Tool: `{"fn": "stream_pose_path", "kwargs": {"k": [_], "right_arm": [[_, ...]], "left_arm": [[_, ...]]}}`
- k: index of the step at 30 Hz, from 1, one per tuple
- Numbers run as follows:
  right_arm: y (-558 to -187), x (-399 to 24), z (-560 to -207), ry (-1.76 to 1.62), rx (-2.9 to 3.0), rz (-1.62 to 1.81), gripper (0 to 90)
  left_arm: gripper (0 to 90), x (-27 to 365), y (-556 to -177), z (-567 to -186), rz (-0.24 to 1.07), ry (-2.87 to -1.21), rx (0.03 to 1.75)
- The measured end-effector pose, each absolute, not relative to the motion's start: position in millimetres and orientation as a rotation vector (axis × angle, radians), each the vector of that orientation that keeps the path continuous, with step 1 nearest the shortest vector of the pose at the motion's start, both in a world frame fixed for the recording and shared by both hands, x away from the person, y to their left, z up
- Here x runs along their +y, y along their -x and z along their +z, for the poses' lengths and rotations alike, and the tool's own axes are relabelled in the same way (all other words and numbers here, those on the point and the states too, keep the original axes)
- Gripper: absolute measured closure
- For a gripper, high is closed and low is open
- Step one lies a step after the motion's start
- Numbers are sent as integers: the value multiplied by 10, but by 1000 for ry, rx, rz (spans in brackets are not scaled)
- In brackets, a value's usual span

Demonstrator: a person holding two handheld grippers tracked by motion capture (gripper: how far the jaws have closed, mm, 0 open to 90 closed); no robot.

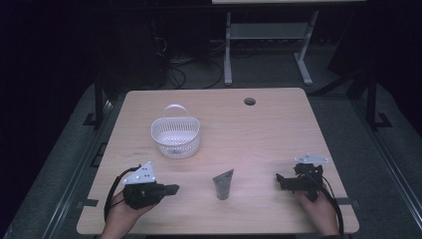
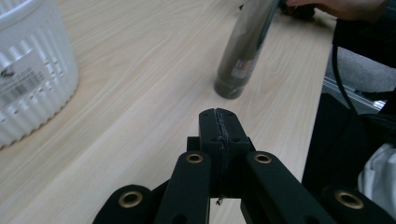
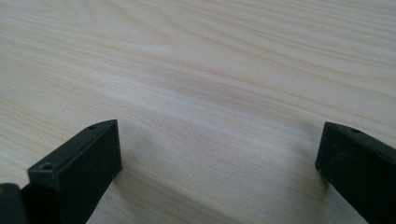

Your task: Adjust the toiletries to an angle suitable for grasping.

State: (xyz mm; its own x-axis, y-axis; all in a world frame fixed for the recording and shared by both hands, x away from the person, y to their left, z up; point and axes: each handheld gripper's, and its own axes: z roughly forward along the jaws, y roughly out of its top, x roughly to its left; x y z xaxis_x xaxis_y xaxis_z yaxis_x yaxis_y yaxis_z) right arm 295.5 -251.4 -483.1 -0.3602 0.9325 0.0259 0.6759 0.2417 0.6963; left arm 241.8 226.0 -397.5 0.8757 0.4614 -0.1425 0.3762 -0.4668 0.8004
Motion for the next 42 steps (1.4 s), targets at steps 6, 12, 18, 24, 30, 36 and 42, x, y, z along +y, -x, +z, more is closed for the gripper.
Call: {"fn": "stream_pose_path", "kwargs": {"k": [6, 12, 18, 24, 30, 36, 42], "right_arm": [[-2955, -2514, -4832, -1473, 2126, 884, 0], [-2955, -2514, -4831, -1473, 2126, 883, 0], [-2954, -2513, -4831, -1475, 2126, 885, 0], [-2955, -2516, -4832, -1471, 2127, 883, 0], [-2955, -2516, -4832, -1471, 2128, 883, 0], [-2954, -2515, -4831, -1473, 2127, 884, 0], [-2954, -2515, -4831, -1473, 2127, 884, 0]], "left_arm": [[897, 2167, -2413, -3900, 110, -2106, 567], [897, 2094, -2413, -3835, 108, -2104, 535], [897, 2003, -2419, -3770, 105, -2098, 505], [897, 1896, -2431, -3699, 98, -2096, 467], [897, 1790, -2445, -3656, 89, -2090, 436], [897, 1671, -2467, -3620, 78, -2091, 404], [897, 1557, -2498, -3608, 69, -2097, 377]]}}
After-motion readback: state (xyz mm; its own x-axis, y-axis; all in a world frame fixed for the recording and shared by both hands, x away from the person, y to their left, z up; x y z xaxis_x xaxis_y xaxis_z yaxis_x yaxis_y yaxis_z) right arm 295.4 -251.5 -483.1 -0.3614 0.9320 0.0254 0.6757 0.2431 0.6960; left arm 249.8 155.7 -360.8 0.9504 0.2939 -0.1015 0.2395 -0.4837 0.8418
